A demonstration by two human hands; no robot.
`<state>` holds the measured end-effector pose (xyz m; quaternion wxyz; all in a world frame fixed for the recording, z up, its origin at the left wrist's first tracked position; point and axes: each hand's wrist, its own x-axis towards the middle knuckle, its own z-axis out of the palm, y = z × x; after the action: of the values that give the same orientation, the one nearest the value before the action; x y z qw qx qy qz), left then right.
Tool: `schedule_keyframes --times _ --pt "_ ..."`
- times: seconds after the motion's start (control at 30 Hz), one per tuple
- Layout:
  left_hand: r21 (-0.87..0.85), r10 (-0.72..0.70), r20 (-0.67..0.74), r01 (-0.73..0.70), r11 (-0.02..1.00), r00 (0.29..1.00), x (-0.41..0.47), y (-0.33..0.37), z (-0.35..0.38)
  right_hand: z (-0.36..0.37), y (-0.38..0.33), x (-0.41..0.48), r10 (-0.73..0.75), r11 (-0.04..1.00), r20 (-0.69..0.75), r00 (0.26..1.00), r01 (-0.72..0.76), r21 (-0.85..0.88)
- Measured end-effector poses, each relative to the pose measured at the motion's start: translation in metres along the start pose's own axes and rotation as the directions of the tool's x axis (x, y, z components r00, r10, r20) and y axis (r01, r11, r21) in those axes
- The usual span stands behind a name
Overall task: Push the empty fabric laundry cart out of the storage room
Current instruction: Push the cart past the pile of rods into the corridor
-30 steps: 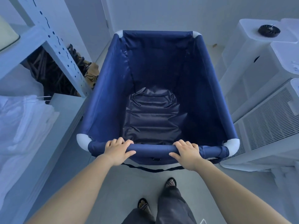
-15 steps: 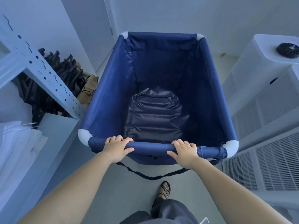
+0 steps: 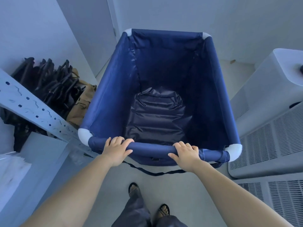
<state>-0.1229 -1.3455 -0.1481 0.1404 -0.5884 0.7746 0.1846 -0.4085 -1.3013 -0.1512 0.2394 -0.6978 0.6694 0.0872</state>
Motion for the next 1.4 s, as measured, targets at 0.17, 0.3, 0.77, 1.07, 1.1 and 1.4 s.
schedule_keyframes --times 0.17,0.3,0.77,1.07,1.1,1.4 --pt "-0.021 0.006 0.044 -0.006 1.0 0.999 0.049 -0.006 -0.025 -0.024 0.008 0.04 0.017 1.0 -0.007 1.0 -0.017 -0.02" --pt "-0.009 0.032 0.06 -0.032 0.999 0.998 0.088 -0.007 -0.049 -0.046 0.009 0.074 0.049 0.997 -0.014 0.999 -0.049 -0.058" --pt "0.027 0.152 0.085 -0.154 0.988 0.985 0.227 -0.028 -0.126 -0.111 0.013 0.187 0.161 0.983 -0.01 0.987 -0.161 -0.092" --pt "0.034 0.189 0.124 -0.194 0.98 0.974 0.318 -0.038 -0.17 -0.146 0.025 0.258 0.183 0.983 0.04 0.982 -0.183 -0.012" --pt "0.039 0.192 0.121 -0.198 0.979 0.974 0.329 -0.038 -0.175 -0.15 0.027 0.267 0.186 0.982 0.036 0.982 -0.186 -0.004" --pt "0.035 0.179 0.179 -0.188 0.981 0.967 0.433 -0.015 -0.236 -0.195 0.055 0.348 0.22 0.975 0.04 0.975 -0.222 0.034"
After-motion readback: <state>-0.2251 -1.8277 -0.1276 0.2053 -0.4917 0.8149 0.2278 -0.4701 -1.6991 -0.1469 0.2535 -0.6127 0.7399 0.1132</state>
